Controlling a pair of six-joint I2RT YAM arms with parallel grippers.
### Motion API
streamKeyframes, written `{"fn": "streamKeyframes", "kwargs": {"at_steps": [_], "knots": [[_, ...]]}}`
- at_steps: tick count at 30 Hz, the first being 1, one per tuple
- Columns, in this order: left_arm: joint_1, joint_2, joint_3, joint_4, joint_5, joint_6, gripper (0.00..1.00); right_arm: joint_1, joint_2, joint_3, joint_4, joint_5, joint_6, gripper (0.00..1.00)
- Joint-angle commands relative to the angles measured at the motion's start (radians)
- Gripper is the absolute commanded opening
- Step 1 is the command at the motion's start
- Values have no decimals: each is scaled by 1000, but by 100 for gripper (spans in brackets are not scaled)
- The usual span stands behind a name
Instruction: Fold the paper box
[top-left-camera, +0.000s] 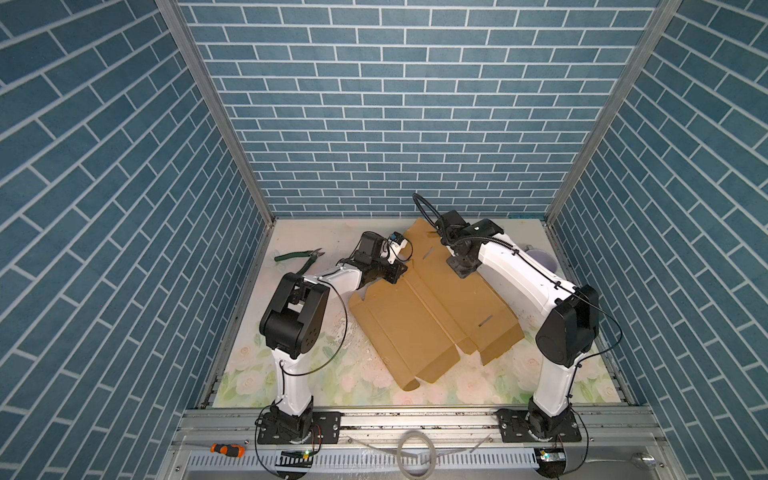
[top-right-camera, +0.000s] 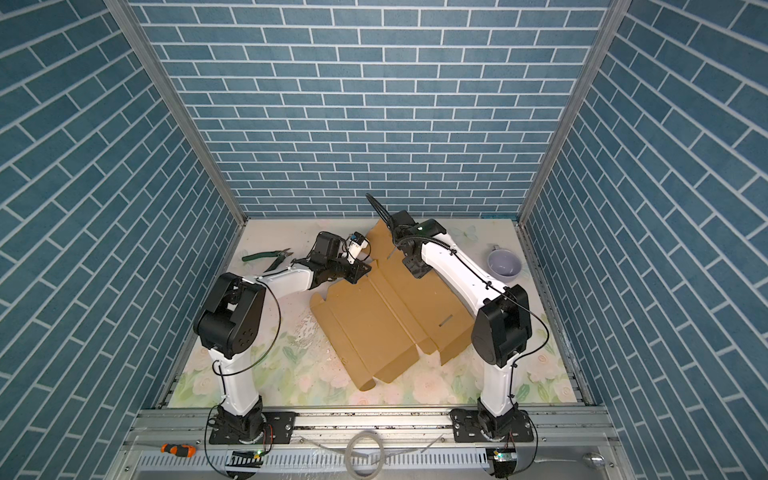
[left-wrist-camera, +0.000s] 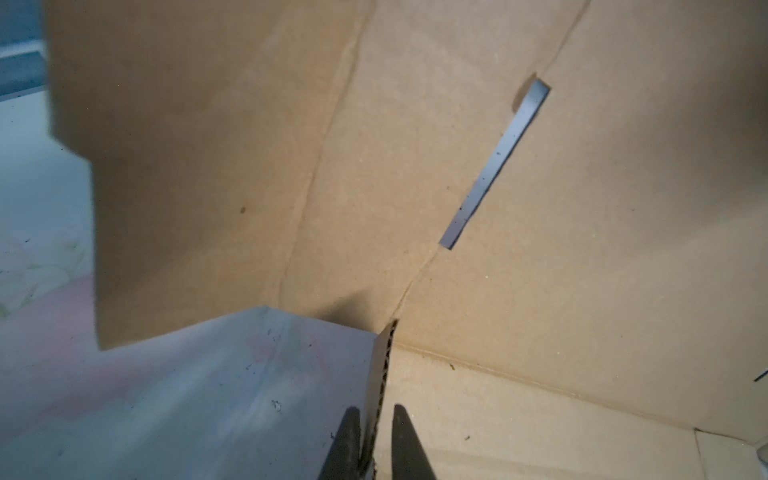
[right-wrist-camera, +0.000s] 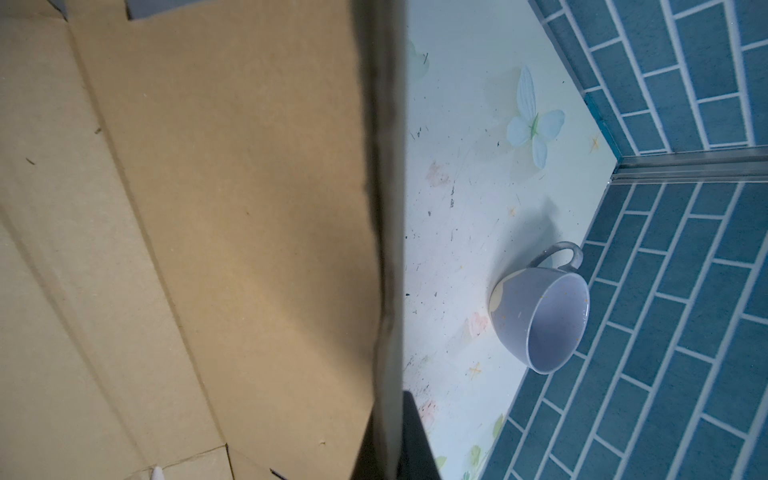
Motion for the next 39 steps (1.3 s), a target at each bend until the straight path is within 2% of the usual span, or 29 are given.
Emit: {"fn": "streamKeyframes", "kwargs": {"at_steps": [1, 11, 19, 22, 33, 39], "knots": [[-39, -47, -67, 64, -75, 60, 17, 12, -27, 13, -12, -23, 16, 0], [-147, -3, -76, 24, -148, 154, 18, 13, -33, -12, -3, -45, 38, 0], [-154, 11, -78, 19, -168, 150, 21, 13, -36, -24, 5, -54, 40, 0], [-146, -17, -84, 21, -167, 152, 27, 13, -38, -35, 12, -42, 34, 0], [-57, -112, -91, 19, -27, 94, 51, 13, -54, -81, 64, 24, -21, 0], [6, -190, -104, 23, 49, 56, 72, 13, -56, -92, 77, 46, -48, 0]]}}
